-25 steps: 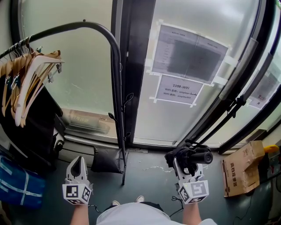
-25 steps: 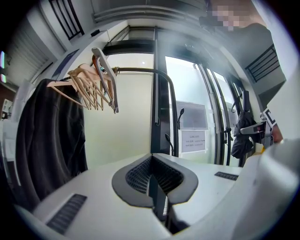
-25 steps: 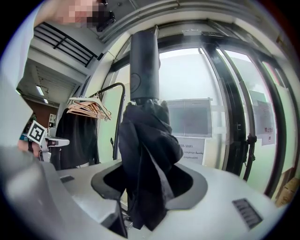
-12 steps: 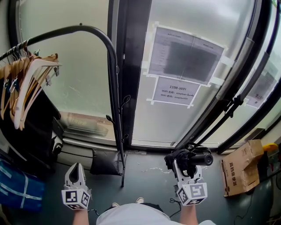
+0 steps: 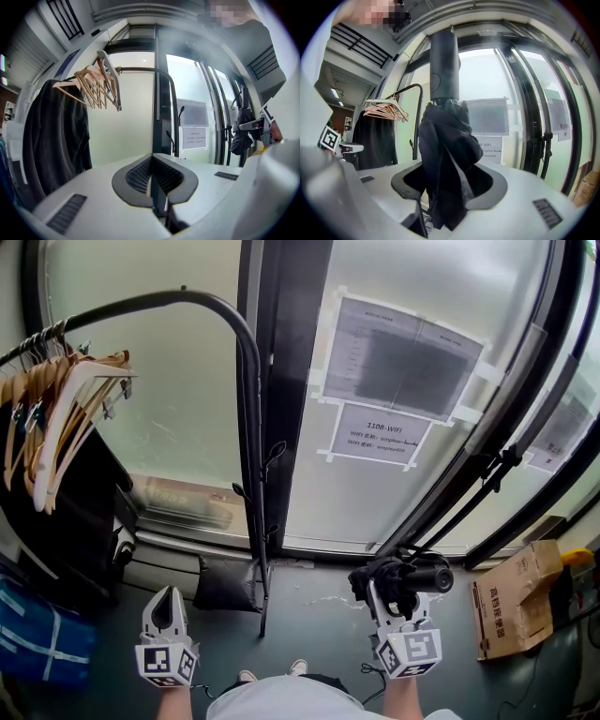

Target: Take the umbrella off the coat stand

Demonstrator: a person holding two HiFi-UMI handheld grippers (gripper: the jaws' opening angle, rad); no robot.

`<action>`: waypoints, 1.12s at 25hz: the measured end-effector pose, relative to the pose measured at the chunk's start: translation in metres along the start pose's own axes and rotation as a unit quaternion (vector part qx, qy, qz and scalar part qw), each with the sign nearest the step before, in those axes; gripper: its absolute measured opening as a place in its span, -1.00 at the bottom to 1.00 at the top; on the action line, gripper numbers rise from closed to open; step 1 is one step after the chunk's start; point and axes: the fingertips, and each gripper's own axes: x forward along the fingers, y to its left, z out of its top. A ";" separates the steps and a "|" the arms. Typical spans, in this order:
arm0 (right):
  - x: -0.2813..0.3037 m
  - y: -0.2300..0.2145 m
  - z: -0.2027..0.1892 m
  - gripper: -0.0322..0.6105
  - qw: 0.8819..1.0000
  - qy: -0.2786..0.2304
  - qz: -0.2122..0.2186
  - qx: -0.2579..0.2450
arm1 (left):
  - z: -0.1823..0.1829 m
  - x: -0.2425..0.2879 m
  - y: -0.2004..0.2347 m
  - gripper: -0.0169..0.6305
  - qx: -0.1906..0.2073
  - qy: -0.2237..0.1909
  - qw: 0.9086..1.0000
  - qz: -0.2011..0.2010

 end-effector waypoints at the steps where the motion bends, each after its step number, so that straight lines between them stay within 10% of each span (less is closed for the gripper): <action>1: 0.000 0.001 -0.001 -0.16 1.000 0.001 0.000 0.000 | 0.000 0.000 0.001 -0.88 0.000 0.000 1.000 0.000; 28: 0.000 0.021 -0.001 -0.17 0.999 -0.009 0.004 0.051 | -0.004 -0.009 0.018 -0.88 0.002 0.009 1.000 -0.010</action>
